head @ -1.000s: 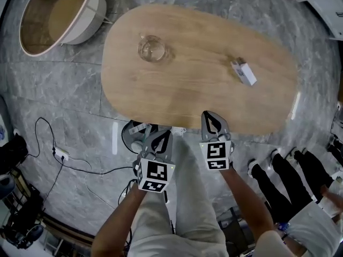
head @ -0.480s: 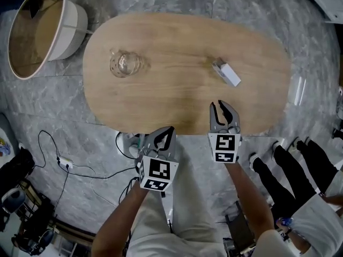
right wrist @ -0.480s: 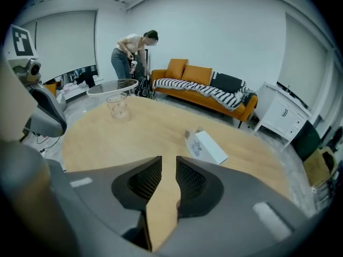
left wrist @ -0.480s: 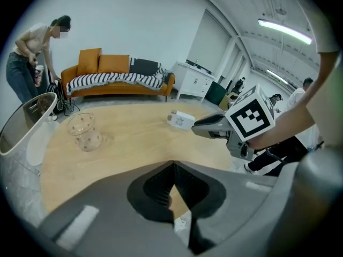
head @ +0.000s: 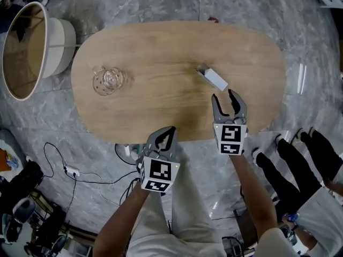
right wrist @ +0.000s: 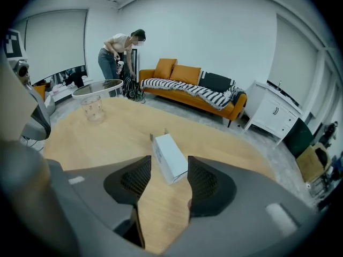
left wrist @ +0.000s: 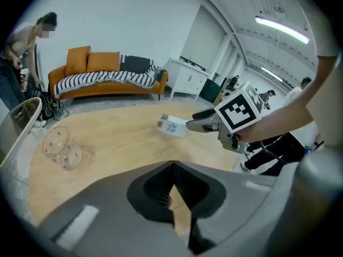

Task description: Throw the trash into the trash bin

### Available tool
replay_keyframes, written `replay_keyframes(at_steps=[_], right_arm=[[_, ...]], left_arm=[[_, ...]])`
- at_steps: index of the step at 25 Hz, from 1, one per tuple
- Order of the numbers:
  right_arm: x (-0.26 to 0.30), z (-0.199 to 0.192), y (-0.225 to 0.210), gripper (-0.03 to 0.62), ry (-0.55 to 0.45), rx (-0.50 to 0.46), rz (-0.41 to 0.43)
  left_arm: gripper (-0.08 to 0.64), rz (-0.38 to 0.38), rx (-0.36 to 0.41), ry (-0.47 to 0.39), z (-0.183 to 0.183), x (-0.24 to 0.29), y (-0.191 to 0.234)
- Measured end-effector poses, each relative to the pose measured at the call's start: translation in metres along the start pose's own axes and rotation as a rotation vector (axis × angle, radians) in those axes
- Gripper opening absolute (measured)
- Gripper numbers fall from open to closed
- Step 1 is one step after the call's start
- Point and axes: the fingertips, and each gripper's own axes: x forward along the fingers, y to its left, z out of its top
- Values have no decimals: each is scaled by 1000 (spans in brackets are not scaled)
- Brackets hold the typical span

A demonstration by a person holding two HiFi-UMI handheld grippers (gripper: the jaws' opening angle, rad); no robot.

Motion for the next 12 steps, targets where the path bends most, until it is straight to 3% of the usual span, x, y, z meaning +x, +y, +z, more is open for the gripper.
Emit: replay_keyframes(at_steps=[4, 7, 9, 11, 12], right_arm=[[18, -1, -11, 287, 39, -89, 51], [33, -9, -15, 295, 87, -171, 104], [40, -18, -19, 280, 127, -226, 121], [43, -20, -18, 206, 143, -262, 131], [44, -19, -16, 201, 145, -273, 136]], left_arm=[[0, -15, 10, 0, 14, 10, -4], [0, -18, 12, 1, 20, 14, -6], [0, -16, 11, -2, 20, 15, -5], [0, -12, 11, 0, 17, 11, -2], [0, -8, 10, 2, 15, 9, 0]])
